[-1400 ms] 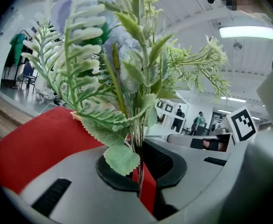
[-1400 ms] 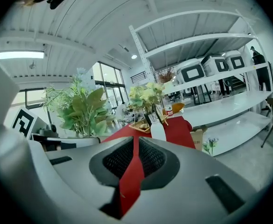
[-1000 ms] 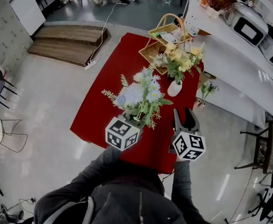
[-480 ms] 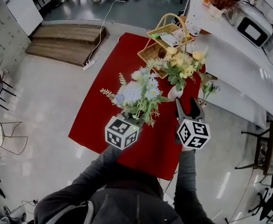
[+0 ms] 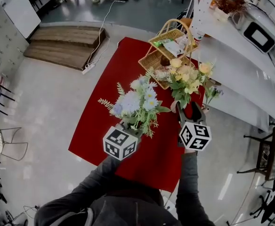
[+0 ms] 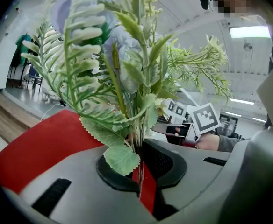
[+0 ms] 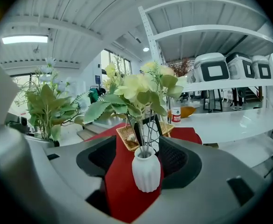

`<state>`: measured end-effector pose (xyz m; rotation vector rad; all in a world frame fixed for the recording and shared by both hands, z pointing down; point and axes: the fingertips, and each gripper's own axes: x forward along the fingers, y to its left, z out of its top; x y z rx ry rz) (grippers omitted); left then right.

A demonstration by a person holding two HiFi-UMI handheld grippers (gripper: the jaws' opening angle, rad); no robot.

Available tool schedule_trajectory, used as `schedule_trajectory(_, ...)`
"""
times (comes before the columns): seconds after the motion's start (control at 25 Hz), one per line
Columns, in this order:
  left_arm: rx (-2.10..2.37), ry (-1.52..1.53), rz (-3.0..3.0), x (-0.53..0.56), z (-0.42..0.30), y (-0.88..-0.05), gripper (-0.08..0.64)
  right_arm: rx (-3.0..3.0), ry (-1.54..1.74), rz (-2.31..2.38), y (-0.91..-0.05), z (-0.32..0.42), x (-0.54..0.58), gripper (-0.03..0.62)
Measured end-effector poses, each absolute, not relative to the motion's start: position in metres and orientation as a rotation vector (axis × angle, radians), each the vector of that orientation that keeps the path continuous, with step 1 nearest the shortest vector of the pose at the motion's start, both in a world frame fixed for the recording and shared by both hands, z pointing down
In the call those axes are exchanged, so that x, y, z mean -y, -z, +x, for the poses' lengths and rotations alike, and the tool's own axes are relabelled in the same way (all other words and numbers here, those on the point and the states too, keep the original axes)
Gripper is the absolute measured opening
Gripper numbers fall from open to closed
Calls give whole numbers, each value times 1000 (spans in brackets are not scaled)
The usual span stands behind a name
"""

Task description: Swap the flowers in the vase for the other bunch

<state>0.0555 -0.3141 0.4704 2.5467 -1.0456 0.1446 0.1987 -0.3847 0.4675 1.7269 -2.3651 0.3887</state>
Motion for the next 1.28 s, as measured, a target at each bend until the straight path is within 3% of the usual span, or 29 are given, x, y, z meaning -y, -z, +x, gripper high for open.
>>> schedule_trajectory(0.76, 995, -123, 2499, 337, 50, -481, 29, 2312, -384, 1673, -487, 194, 438, 240)
schedule_trajectory(0.8, 994, -123, 2499, 337, 50, -481, 29, 2305, -377, 1685, -487, 195, 438, 227)
schedule_trajectory(0.84, 994, -124, 2499, 337, 50, -481, 29, 2298, -369, 1697, -486, 196, 438, 166)
schedule_trajectory(0.96, 998, -123, 2498, 337, 50, -481, 29, 2286, -352, 1714, -485, 198, 438, 117)
schedule_trajectory(1.28, 1017, -120, 2493, 336, 49, -481, 29, 2280, -320, 1732, -481, 202, 437, 66)
